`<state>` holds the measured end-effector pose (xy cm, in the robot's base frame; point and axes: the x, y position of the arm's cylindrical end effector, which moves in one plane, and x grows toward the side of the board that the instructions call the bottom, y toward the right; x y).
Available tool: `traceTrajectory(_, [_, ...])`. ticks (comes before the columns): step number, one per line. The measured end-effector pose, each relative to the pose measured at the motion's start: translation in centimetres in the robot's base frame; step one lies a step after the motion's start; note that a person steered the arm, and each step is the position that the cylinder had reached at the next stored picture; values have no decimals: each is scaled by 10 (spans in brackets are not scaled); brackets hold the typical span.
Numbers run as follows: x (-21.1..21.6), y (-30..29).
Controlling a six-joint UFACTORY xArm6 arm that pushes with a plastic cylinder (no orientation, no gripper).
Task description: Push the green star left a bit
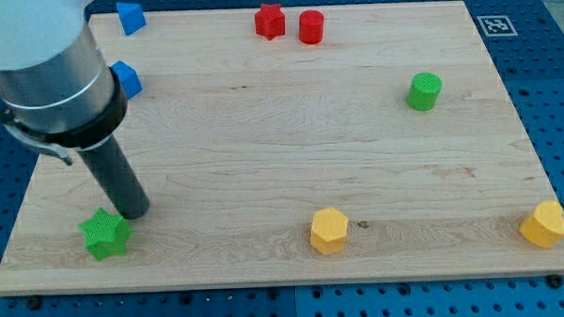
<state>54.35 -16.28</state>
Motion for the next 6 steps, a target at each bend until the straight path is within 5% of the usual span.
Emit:
traceTrajectory(2, [22,39])
traceTrajectory(6, [34,7])
